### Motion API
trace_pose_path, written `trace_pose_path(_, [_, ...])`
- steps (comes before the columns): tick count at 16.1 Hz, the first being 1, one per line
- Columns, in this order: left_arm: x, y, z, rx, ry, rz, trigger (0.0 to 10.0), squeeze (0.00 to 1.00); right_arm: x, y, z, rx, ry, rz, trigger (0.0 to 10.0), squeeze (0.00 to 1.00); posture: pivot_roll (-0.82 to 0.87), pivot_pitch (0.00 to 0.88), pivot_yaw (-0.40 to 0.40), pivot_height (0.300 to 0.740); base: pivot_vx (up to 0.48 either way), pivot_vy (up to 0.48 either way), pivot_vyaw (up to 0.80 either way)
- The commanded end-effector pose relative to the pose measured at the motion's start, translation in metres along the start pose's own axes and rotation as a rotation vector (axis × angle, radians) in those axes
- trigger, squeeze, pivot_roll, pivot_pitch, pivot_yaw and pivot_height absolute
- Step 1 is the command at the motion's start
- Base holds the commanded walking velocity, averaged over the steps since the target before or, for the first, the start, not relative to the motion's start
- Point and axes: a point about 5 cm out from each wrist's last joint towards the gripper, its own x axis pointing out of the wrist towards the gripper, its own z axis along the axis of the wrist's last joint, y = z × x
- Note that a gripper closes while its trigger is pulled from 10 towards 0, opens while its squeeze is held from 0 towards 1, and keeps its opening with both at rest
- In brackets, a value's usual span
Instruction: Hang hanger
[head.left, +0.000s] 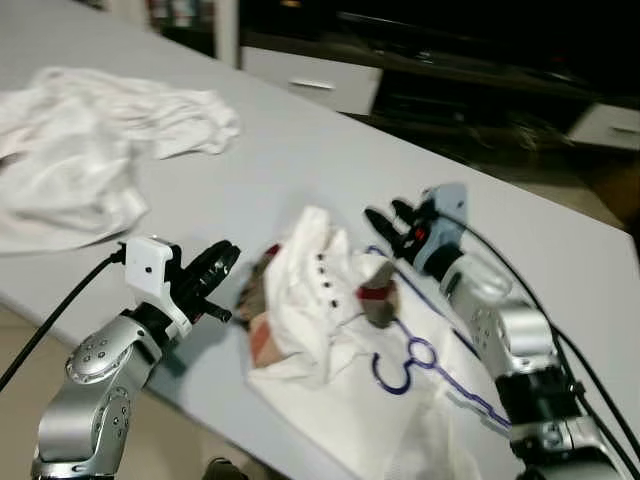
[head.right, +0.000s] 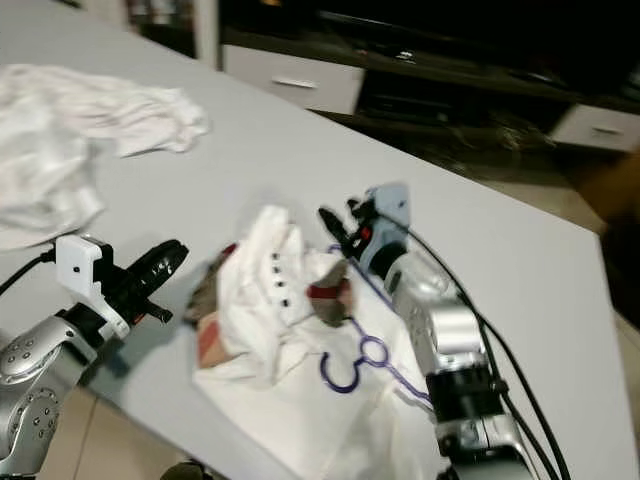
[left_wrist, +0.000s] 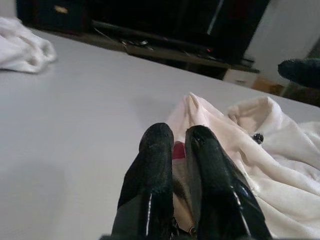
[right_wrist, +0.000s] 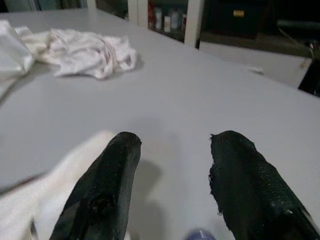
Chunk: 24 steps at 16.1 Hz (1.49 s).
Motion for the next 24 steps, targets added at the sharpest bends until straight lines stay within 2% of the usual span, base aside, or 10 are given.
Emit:
trace_pose_path(1, [0.001, -0.006, 0.003, 0.001, -0.005, -0.015, 10.0, 0.00, -0.002, -0.011, 0.004, -0.008, -0.012, -0.050, 10.0, 0.00, 0.15, 0.122, -0.192, 0.740, 0.000, 0.000, 0.80])
trace_pose_path(6, [0.007, -0.027, 0.004, 0.002, -0.020, -0.066, 10.0, 0.00, -0.008, -0.031, 0.001, -0.031, -0.011, -0.150, 10.0, 0.00, 0.16, 0.114, -0.170, 0.740, 0.000, 0.000, 0.80])
trace_pose_path(8, [0.013, -0.032, 0.009, -0.007, -0.018, -0.101, 10.0, 0.00, -0.011, -0.033, 0.001, 0.002, -0.012, -0.180, 10.0, 0.00, 0.14, 0.119, -0.158, 0.740, 0.000, 0.000, 0.36])
trace_pose_path(9, [0.019, -0.032, 0.009, 0.016, -0.009, -0.106, 10.0, 0.00, -0.014, -0.033, 0.000, -0.044, 0.001, -0.165, 10.0, 0.00, 0.14, 0.121, -0.151, 0.740, 0.000, 0.000, 0.00])
trace_pose_path(10, [0.020, -0.031, 0.009, 0.028, -0.004, -0.096, 10.0, 0.00, -0.015, -0.034, 0.000, -0.050, 0.004, -0.165, 10.0, 0.00, 0.14, 0.121, -0.151, 0.740, 0.000, 0.000, 0.00])
trace_pose_path(14, [0.022, -0.033, 0.010, 0.005, -0.017, -0.079, 10.0, 0.00, -0.025, -0.040, 0.010, -0.104, 0.002, -0.157, 10.0, 0.00, 0.10, 0.137, -0.151, 0.740, 0.000, -0.249, 0.00])
trace_pose_path(16, [0.023, -0.035, 0.008, -0.024, -0.014, -0.080, 10.0, 0.00, -0.027, -0.040, 0.010, -0.134, 0.013, -0.153, 10.0, 0.00, 0.10, 0.137, -0.151, 0.740, 0.000, 0.000, 0.80])
trace_pose_path(18, [0.025, -0.034, 0.006, -0.023, -0.013, -0.075, 10.0, 0.00, -0.030, -0.041, 0.006, -0.114, 0.033, -0.168, 10.0, 0.00, 0.09, 0.135, -0.166, 0.740, 0.000, 0.000, 0.80])
trace_pose_path(22, [0.028, -0.035, 0.002, -0.018, 0.003, -0.051, 10.0, 0.00, -0.035, -0.049, 0.009, -0.153, 0.081, -0.151, 10.0, 0.00, 0.08, 0.141, -0.163, 0.740, 0.000, 0.000, 0.00])
trace_pose_path(24, [0.028, -0.035, 0.001, -0.014, 0.005, -0.056, 10.0, 0.00, -0.036, -0.046, 0.013, -0.160, 0.086, -0.109, 10.0, 0.00, 0.08, 0.136, -0.162, 0.740, 0.000, 0.000, 0.00])
